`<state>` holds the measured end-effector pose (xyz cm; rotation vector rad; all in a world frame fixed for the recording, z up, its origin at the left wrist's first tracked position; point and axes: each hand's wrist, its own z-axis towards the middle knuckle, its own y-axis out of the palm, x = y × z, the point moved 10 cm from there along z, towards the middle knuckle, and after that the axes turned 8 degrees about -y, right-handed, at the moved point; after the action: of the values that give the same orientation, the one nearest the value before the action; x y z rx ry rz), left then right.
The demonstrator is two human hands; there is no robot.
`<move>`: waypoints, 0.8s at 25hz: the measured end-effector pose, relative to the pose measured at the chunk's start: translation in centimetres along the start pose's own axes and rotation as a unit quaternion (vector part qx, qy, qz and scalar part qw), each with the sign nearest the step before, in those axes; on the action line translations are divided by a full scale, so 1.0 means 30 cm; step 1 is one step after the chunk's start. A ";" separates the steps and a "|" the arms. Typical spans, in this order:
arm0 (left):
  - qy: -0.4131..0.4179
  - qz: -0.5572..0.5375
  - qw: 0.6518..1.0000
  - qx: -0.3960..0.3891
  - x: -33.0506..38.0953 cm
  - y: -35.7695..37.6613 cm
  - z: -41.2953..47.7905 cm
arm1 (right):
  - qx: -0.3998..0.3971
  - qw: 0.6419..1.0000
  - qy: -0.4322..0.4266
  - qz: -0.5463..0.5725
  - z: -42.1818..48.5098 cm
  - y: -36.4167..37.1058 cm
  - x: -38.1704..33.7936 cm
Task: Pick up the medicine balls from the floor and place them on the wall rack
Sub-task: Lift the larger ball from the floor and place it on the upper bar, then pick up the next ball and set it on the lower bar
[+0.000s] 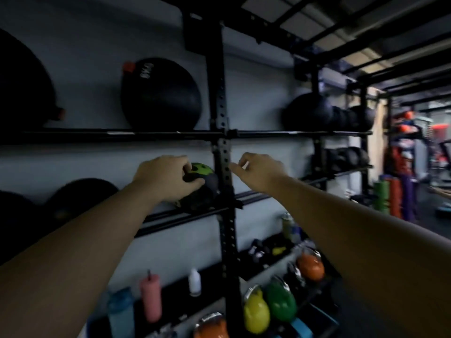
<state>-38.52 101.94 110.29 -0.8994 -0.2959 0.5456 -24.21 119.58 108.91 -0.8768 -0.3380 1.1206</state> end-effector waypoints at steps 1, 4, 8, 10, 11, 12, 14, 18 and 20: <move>0.018 -0.017 1.000 -0.003 0.137 0.026 -0.050 | -0.003 1.000 0.019 -0.007 -0.108 -0.034 0.094; 0.055 -0.059 0.996 -0.024 0.514 0.108 -0.232 | -0.015 0.998 0.063 -0.006 -0.440 -0.142 0.359; 0.073 -0.108 0.987 -0.090 0.900 0.232 -0.506 | -0.059 0.992 0.114 -0.001 -0.884 -0.224 0.647; 0.074 -0.128 0.981 -0.122 1.039 0.278 -0.635 | -0.070 0.988 0.138 0.000 -1.089 -0.261 0.753; 0.073 -0.130 0.979 -0.135 1.096 0.298 -0.698 | -0.082 0.985 0.150 0.003 -1.187 -0.272 0.801; 0.073 -0.130 0.978 -0.146 1.141 0.313 -0.751 | -0.098 0.982 0.161 0.008 -1.268 -0.273 0.843; 0.078 -0.132 0.974 -0.164 1.236 0.345 -0.852 | -0.124 0.974 0.188 0.016 -1.429 -0.279 0.926; 0.121 -0.144 0.963 -0.191 1.464 0.450 -1.005 | -0.111 0.965 0.237 0.013 -1.679 -0.292 1.093; 0.137 -0.151 0.956 -0.212 1.567 0.527 -1.055 | -0.114 0.955 0.275 0.008 -1.779 -0.271 1.179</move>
<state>9.82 115.51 79.64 -1.3030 -0.2941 0.0660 30.26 126.25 74.97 -1.3555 0.0045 0.8166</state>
